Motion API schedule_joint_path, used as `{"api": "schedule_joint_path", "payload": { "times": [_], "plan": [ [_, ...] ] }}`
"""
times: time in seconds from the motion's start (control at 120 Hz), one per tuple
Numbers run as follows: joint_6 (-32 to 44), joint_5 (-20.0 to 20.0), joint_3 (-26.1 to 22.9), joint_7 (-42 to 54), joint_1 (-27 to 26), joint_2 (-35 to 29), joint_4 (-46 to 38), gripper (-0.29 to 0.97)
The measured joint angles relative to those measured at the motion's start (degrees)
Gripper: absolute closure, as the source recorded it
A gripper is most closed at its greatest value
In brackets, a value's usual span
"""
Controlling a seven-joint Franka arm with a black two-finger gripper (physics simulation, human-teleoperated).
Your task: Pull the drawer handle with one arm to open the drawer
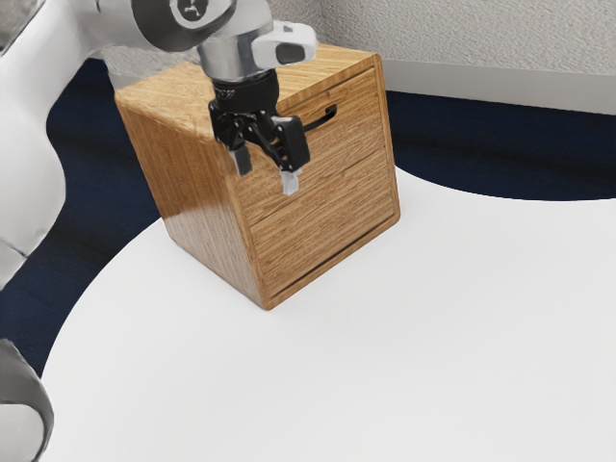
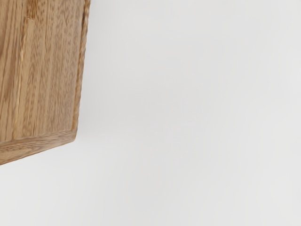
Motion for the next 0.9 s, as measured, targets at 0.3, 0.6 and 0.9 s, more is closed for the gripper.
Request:
{"api": "schedule_joint_path", "payload": {
  "times": [0.3,0.6,0.9],
  "plan": [
    [3.41,0.17,-1.07,1.67,-3.89,7.14,14.34,0.00],
    [11.07,15.03,-0.40,3.36,-12.96,12.81,18.16,0.00],
    [15.04,21.93,-3.34,8.41,-11.15,14.67,12.79,0.00]
  ]
}}
